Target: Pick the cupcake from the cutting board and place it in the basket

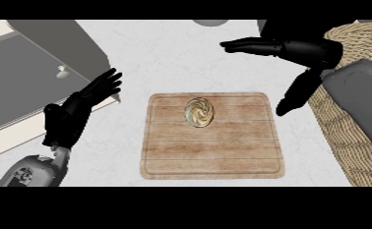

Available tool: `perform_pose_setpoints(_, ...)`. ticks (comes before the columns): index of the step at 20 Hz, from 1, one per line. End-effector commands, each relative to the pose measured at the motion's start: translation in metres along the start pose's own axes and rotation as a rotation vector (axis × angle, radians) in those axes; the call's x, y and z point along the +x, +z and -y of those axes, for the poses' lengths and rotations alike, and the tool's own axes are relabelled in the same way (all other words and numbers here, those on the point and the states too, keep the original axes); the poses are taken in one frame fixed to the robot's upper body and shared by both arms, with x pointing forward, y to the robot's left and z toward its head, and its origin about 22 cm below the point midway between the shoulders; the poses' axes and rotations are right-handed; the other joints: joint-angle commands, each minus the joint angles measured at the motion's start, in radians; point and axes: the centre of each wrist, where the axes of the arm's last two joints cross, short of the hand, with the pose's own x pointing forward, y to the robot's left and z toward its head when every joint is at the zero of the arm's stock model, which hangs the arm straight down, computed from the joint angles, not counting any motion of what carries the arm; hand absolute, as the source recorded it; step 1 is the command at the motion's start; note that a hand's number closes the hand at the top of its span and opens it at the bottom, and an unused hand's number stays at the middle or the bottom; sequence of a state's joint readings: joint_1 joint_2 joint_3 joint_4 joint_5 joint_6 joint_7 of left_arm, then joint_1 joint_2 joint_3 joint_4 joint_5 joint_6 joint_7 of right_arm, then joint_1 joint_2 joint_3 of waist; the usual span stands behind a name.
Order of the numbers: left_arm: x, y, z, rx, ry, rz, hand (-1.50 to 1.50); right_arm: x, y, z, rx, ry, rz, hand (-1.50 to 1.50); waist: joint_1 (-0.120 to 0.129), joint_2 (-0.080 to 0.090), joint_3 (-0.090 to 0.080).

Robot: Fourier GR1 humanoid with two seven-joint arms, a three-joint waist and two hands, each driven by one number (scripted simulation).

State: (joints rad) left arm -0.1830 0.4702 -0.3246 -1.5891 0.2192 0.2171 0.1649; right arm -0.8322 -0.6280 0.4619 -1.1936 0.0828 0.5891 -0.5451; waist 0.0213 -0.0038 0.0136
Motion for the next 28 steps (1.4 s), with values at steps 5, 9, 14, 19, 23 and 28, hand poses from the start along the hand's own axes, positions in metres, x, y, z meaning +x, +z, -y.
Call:
perform_pose_setpoints(5, -0.034, -0.003, -0.019, 0.118, -0.005, -0.166, 0.0, -0.021, -0.025, -0.029, 0.055, -0.036, 0.038, -1.5, -0.002, 0.015, -0.014)
perform_pose_setpoints(9, -0.027, -0.01, -0.026, 0.133, -0.02, -0.146, 0.0, -0.033, -0.037, -0.058, 0.088, -0.065, 0.044, -1.5, -0.004, 0.017, -0.013)
perform_pose_setpoints(14, -0.022, -0.007, -0.016, 0.117, -0.02, -0.15, 0.0, -0.042, -0.047, -0.076, 0.085, -0.051, 0.057, -1.5, -0.007, 0.012, -0.013)
perform_pose_setpoints(19, -0.026, -0.005, -0.031, 0.138, -0.015, -0.153, 0.0, -0.047, -0.056, -0.084, 0.067, -0.062, 0.064, -1.5, -0.006, 0.012, -0.013)
perform_pose_setpoints(23, -0.03, -0.016, -0.022, 0.156, -0.038, -0.15, 0.0, -0.043, -0.069, -0.079, 0.086, -0.043, 0.073, -1.5, -0.019, 0.013, -0.014)
perform_pose_setpoints(28, -0.04, -0.004, -0.026, 0.144, -0.024, -0.166, 0.0, -0.041, -0.092, -0.114, 0.083, -0.059, 0.085, -1.5, -0.019, 0.009, -0.014)
